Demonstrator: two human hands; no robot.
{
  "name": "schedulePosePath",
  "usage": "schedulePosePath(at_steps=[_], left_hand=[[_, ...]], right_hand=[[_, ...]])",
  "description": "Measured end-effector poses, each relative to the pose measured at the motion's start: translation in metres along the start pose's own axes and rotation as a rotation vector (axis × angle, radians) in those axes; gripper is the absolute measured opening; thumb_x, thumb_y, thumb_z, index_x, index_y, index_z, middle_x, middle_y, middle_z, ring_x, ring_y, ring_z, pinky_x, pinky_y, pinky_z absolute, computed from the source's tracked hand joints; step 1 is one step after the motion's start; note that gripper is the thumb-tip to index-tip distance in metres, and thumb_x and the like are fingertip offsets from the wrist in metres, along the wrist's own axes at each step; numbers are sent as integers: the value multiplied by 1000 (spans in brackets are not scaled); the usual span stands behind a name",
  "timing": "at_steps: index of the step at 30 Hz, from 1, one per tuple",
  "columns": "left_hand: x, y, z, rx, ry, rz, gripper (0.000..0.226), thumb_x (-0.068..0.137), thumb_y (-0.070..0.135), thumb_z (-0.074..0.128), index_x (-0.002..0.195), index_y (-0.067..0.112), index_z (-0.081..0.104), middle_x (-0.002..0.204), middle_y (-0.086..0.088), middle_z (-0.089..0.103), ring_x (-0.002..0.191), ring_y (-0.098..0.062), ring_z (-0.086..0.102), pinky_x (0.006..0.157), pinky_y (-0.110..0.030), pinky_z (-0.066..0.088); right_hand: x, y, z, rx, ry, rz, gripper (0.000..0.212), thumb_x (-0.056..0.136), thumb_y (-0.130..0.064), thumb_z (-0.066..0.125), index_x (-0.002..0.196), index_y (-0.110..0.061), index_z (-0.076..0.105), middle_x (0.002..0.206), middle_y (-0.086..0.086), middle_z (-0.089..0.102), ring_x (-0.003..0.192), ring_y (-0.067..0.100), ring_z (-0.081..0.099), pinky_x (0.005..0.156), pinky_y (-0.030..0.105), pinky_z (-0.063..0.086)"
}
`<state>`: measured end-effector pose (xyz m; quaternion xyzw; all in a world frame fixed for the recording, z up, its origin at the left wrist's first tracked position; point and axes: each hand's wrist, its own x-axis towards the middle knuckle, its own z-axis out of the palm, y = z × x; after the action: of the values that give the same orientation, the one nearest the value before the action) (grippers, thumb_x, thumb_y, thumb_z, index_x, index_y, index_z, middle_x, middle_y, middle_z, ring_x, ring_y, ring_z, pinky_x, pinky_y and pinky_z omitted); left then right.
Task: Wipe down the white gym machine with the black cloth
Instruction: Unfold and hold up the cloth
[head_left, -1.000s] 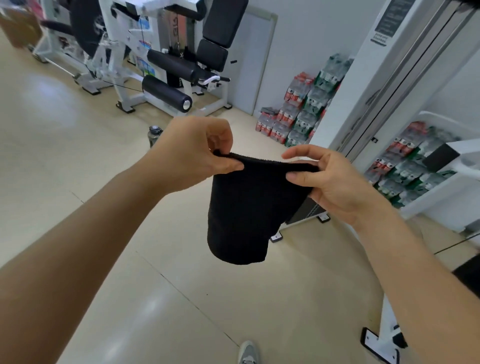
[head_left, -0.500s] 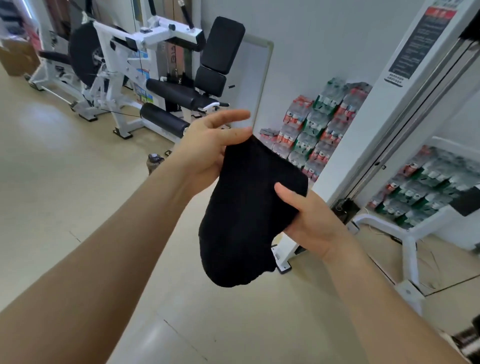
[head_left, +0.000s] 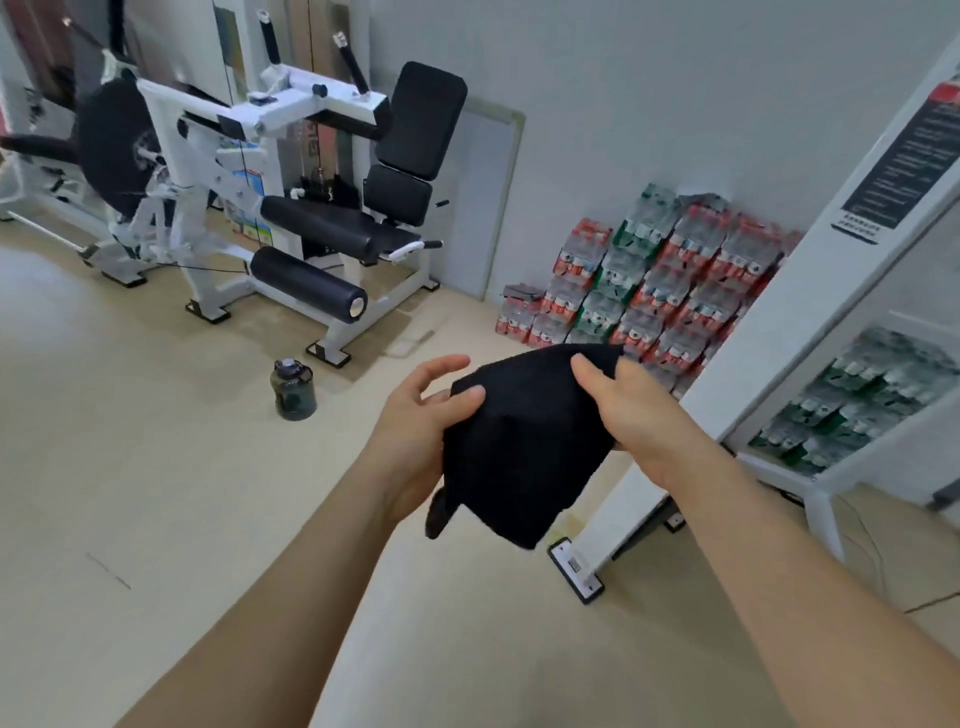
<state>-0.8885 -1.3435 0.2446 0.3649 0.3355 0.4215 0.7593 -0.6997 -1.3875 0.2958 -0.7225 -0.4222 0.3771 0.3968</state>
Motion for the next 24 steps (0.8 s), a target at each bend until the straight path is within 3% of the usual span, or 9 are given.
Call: schedulePosePath(at_steps=[4,7,9,12,15,18,20,22,24], left_hand=[[36,41,-26,75,60,2,44,88,0,66,123,25,57,81,-10,70,71,-22,67,64,-34,52],[67,71,-47,159,81,-25,57,88,-3,65,131,30,47,85,-12,66,70,-21,62,65,-35,51],[86,89,-58,261,89,2,66,87,-6,62,133,37,40,95,-14,62,77,-22,59,71,-36,50],[116,114,-69,396,44,66,61,91,-6,56,130,40,45,116,-9,58,91,-22,58,74,-34,50],[145,141,-79,413,-167,21,38,94,-5,54,116,24,64,120,-9,63,100,-25,64,80,-33,53],[179,156,-87,839,-380,127,40,82,-3,71,110,24,67,109,-1,64,99,-19,64,82,-24,52],[207,157,-87,1309,-411,387,48,78,-3,71,115,27,65,105,6,58,94,-12,55,80,-18,42],[240,158,-86,1459,-384,555,50,81,-5,63,120,26,63,107,5,54,96,-12,50,84,-22,41],[278,164,-86,1449,-326,571,49,82,-4,58,120,27,62,108,3,57,99,-15,54,88,-29,46]], right_hand=[[31,-24,26,76,22,140,27,91,-31,70,110,-12,68,104,8,74,94,24,70,70,37,58],[47,-47,43,181,30,201,29,87,-20,74,112,-7,67,107,9,73,94,23,69,66,32,54],[59,-59,53,198,56,185,45,87,-18,74,128,-7,57,110,7,69,97,23,67,68,33,53],[79,-76,65,286,70,146,77,89,-15,72,150,-31,28,120,6,58,98,25,68,66,35,56],[106,-89,68,343,-51,79,90,81,-3,77,146,-46,32,137,16,50,100,31,70,81,43,59],[137,-100,69,36,-85,0,81,77,9,75,134,-43,50,128,22,58,103,36,67,92,50,55],[165,-109,70,-341,-70,-83,71,78,3,73,129,-43,54,124,4,62,102,26,66,87,44,57],[198,-117,71,-606,-83,-142,62,83,-2,70,131,-39,55,120,-13,59,104,11,61,83,28,53],[238,-120,67,-682,-60,-145,53,87,-7,70,131,-35,58,115,-17,56,105,7,56,83,22,46]])
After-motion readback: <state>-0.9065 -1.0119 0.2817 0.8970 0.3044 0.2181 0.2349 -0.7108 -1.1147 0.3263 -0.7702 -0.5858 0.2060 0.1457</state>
